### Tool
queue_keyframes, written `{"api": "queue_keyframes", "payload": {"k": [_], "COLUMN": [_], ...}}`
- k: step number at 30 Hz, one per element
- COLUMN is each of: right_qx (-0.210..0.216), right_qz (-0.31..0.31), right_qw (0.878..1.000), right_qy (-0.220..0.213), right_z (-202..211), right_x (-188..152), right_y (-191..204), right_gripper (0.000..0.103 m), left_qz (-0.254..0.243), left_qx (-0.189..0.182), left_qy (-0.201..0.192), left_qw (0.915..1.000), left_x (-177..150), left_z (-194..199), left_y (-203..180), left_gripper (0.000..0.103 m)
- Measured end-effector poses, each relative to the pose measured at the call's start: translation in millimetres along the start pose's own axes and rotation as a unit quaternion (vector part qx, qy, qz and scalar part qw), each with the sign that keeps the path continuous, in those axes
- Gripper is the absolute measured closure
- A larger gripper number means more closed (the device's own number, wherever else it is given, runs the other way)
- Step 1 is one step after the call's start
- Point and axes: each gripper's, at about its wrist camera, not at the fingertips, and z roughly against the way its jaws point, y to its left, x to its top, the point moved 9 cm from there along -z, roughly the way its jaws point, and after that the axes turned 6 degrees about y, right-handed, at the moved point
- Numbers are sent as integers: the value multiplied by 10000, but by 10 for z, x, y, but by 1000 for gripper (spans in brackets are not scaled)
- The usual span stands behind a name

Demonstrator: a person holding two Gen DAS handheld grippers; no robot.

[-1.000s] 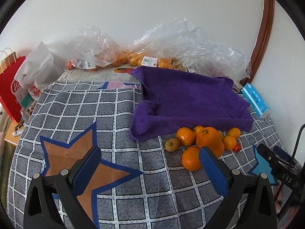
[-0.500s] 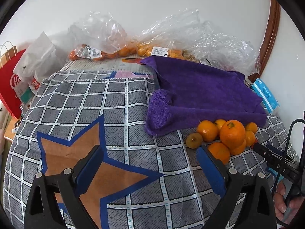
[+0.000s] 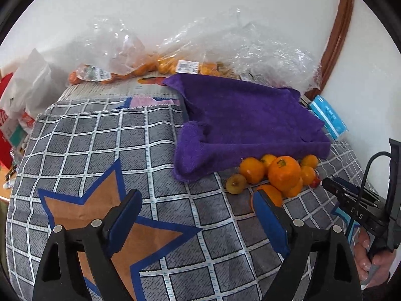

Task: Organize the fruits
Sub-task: 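Grasp the small red apple with the right gripper while the left gripper grasps a mandarin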

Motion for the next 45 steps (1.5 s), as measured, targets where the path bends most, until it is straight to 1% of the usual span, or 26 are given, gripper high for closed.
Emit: {"api": "queue_keyframes", "payload": {"k": [4, 5, 8, 10, 12, 13, 15, 17, 19, 23, 27, 28, 31, 33, 37, 41, 42, 45], "right_qx": [-181, -185, -126, -140, -46, 30, 234, 369, 345, 438, 412, 415, 425, 471, 700, 815, 815, 924], "right_qz": [-136, -170, -295, -296, -329, -347, -385, -285, -99, 234, 546, 548, 599, 643, 610, 714, 747, 844], "right_qw": [9997, 9996, 9994, 9994, 9993, 9993, 9989, 9989, 9993, 9986, 9976, 9976, 9973, 9968, 9957, 9941, 9938, 9921], "right_qy": [66, 103, 105, 110, 142, 149, 127, 60, 50, 188, 106, 94, 55, 35, 13, -75, -100, -56], "right_z": [61, 69, 88, 55, 0, -22, -45, -74, -130, -302, -359, -380, -412, -401, -342, -264, -248, -232], "right_x": [-26, -37, -73, -96, -131, -133, -112, -51, -13, -13, 48, 68, 101, 92, 62, 81, 85, 70], "right_y": [-13, -18, -37, -35, -46, -37, -23, 17, 60, 140, 181, 177, 178, 180, 132, 37, 12, -90], "right_gripper": [62, 63, 64, 64, 66, 67, 68, 68, 68, 68, 68, 69, 79, 79, 79, 79, 79, 79], "left_qz": [-100, -115, -159, -177, -178, -162, -100, -31, 80, 350, 537, 553, 519, 500, 507, 478, 464, 387], "left_qx": [-297, -344, -532, -555, -546, -554, -557, -504, -393, -185, -65, -62, 31, 58, 3, 76, 131, 338], "left_qy": [94, 131, 323, 351, 345, 327, 258, 190, 117, 130, 167, 163, 120, 91, 75, 97, 137, 212], "left_qw": [9995, 9993, 9979, 9977, 9978, 9978, 9981, 9985, 9991, 9991, 9984, 9983, 9986, 9987, 9987, 9988, 9987, 9985], "left_x": [25, 26, 3, -26, -48, -55, -68, -85, -123, -233, -262, -259, -252, -247, -218, -186, -184, -187], "left_z": [-1, -16, -84, -98, -104, -100, -75, -51, -31, -13, -3, -2, 3, 2, -46, -177, -225, -346], "left_y": [-87, -105, -177, -208, -226, -231, -248, -256, -245, -180, -130, -139, -189, -250, -408, -600, -643, -729], "left_gripper": [14, 14, 14, 14, 14, 14, 14, 14, 14, 14, 14, 14, 14, 14, 14, 15, 20, 25]}}
